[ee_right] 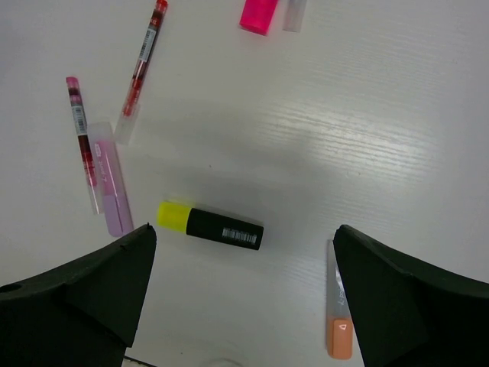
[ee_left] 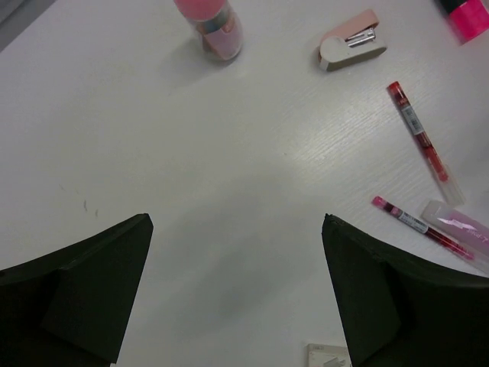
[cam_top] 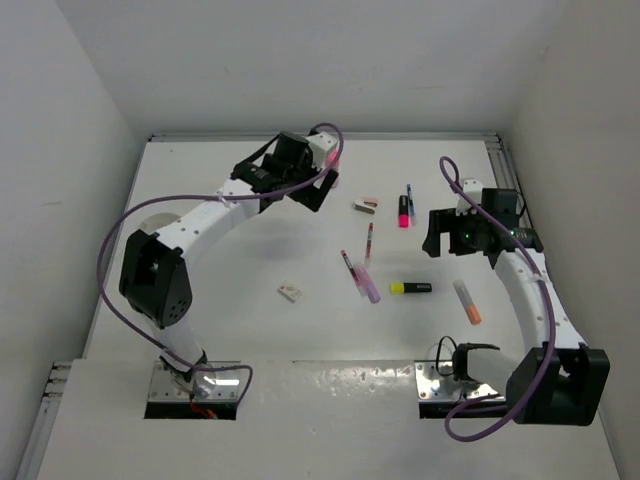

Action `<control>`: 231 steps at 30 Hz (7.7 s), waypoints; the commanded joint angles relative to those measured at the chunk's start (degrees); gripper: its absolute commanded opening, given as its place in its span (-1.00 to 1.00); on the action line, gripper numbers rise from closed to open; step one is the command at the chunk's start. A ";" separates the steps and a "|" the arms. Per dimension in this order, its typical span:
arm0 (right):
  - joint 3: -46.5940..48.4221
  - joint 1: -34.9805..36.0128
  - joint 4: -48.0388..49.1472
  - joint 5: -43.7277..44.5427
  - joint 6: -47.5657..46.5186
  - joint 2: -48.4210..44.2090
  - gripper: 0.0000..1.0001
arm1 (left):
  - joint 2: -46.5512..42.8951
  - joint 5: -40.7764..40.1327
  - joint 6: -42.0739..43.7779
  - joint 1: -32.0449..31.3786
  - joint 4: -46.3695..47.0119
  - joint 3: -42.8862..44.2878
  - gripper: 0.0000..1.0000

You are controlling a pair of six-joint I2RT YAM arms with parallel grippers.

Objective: Sort the stationery into containers
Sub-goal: Pick up the stationery from the center of the board, then place the stationery in the storage box, then pick up the stationery from the center of the board.

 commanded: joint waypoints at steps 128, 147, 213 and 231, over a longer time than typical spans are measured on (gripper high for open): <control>14.15 9.59 -4.91 -0.42 -7.39 13.32 0.96 | -22.16 -7.79 -12.77 46.20 2.39 -19.41 -1.00; 14.59 7.66 -7.81 -2.00 -9.15 12.00 0.96 | -34.47 10.48 -6.09 48.05 7.32 -24.43 0.78; 27.24 -0.60 -21.26 -0.16 -6.86 25.96 0.57 | -7.93 23.16 64.58 -6.09 -4.30 -36.11 0.52; 30.24 0.45 -22.05 0.98 -7.83 27.99 0.57 | -6.17 25.17 62.02 -6.18 2.05 -36.56 0.26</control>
